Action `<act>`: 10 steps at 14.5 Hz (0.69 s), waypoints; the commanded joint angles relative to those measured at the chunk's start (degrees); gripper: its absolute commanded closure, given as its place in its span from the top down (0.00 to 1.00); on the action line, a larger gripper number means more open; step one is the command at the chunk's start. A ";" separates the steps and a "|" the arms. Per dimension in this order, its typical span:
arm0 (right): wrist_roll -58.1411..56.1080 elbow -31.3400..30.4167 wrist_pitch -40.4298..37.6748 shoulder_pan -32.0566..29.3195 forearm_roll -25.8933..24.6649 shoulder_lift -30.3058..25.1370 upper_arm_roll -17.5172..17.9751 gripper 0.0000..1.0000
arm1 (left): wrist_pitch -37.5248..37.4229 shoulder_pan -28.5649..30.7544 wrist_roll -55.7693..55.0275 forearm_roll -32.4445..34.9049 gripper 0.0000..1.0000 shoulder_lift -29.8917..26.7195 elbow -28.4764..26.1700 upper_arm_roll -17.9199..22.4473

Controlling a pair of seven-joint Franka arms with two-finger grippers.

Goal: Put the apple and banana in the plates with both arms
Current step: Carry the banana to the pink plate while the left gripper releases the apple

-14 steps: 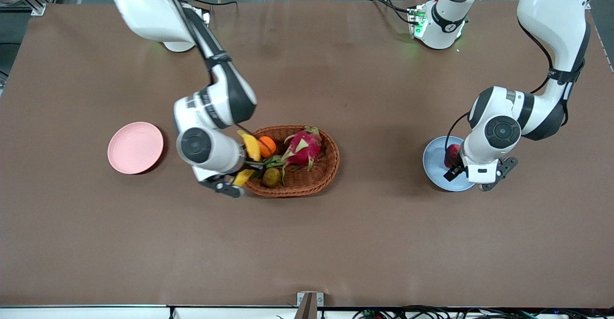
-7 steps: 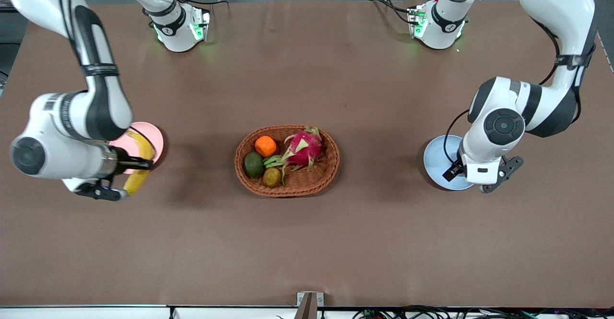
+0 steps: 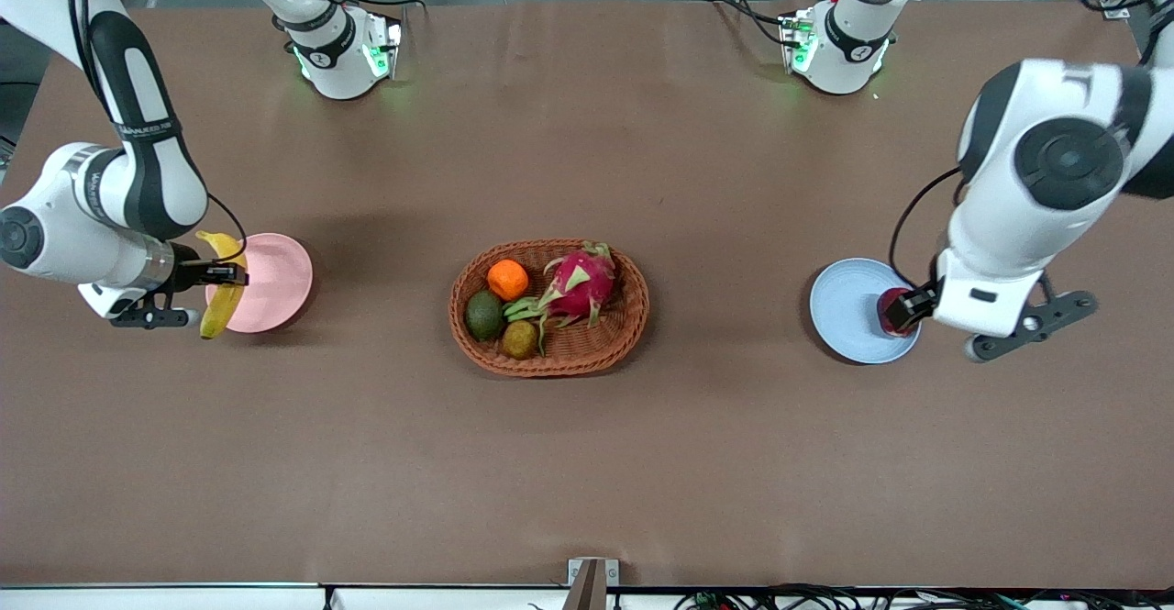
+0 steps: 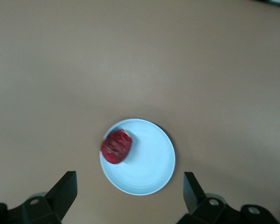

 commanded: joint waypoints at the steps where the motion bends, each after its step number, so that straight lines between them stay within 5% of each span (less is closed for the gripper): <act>1: -0.20 -6.20 5.13 -0.24 -1.87 -3.52 1.18 0.30 | -4.41 3.08 9.41 -7.34 1.00 -4.63 0.16 -0.46; 4: -0.28 -7.44 7.69 -0.07 -2.50 -3.08 1.18 0.31 | -6.71 5.98 22.14 -14.14 1.00 -9.02 0.16 0.15; 7: -0.46 -7.52 8.23 0.02 -2.50 -1.94 1.27 0.38 | -10.46 -1.61 33.41 -18.44 1.00 -13.94 -1.07 10.92; 9: -0.37 -7.35 7.44 -0.06 -2.50 -2.20 1.36 1.00 | -13.38 -7.34 34.40 -20.48 1.00 -17.02 -2.56 17.53; 10: -0.37 -6.91 5.52 0.11 -2.50 -3.16 1.36 1.00 | -13.83 -8.93 34.40 -20.48 1.00 -18.69 -3.96 19.04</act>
